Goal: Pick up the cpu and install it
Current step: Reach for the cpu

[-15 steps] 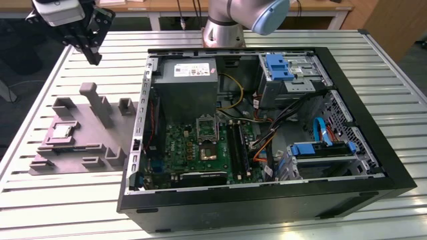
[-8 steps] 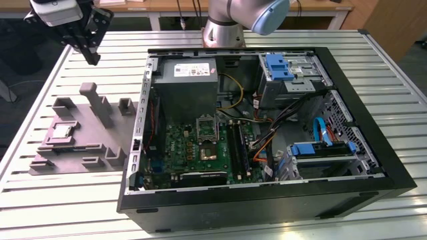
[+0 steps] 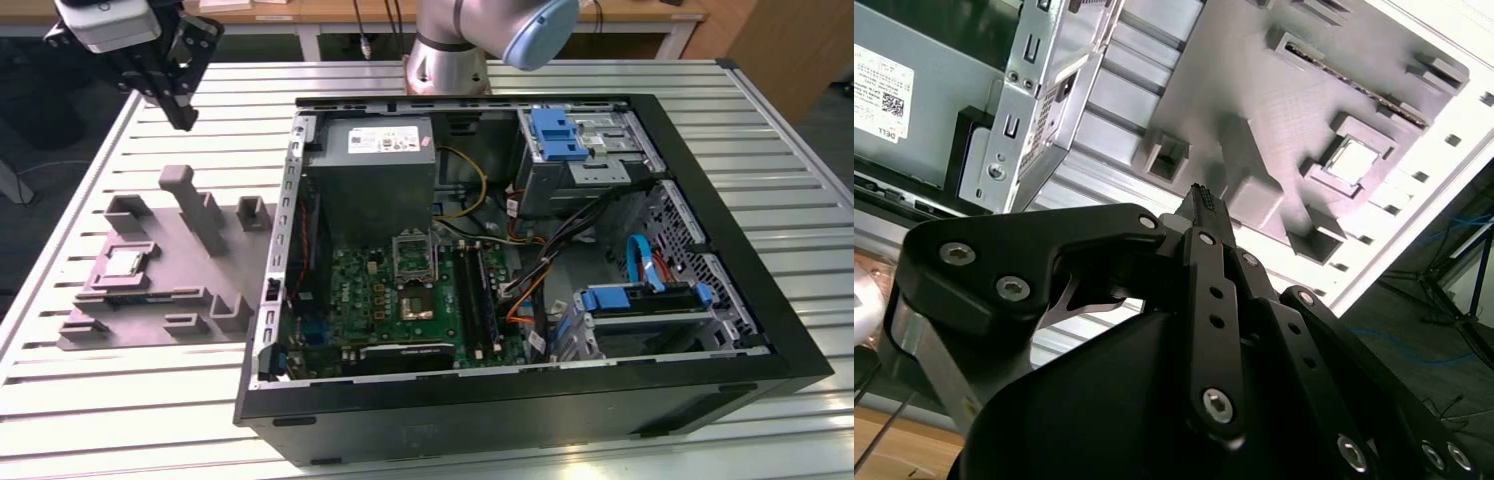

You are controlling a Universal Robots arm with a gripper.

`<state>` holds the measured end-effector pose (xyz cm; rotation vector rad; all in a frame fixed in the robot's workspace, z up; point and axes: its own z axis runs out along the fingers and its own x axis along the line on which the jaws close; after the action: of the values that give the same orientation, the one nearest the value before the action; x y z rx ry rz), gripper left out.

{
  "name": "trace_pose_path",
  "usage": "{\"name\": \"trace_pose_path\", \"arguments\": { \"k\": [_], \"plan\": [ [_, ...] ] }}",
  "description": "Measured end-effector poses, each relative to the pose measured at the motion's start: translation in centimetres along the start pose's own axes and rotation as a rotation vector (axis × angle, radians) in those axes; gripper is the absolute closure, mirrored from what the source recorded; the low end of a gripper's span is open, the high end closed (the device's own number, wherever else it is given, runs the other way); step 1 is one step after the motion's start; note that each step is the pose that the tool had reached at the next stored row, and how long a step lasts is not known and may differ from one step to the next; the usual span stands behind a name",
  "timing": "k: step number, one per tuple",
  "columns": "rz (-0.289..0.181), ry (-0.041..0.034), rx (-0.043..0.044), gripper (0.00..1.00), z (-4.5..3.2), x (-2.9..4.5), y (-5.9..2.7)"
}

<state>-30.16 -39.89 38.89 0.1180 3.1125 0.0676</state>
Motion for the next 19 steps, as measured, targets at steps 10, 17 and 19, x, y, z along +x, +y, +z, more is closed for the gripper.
{"name": "trace_pose_path", "arguments": {
  "k": [10, 17, 19],
  "plan": [
    [0.0, 0.0, 0.0, 0.89, 0.0, 0.31, -0.02],
    [0.0, 0.0, 0.0, 0.89, 0.01, 0.56, -0.04],
    [0.0, 0.0, 0.0, 0.89, 0.0, 0.63, -0.05]
  ]
}}
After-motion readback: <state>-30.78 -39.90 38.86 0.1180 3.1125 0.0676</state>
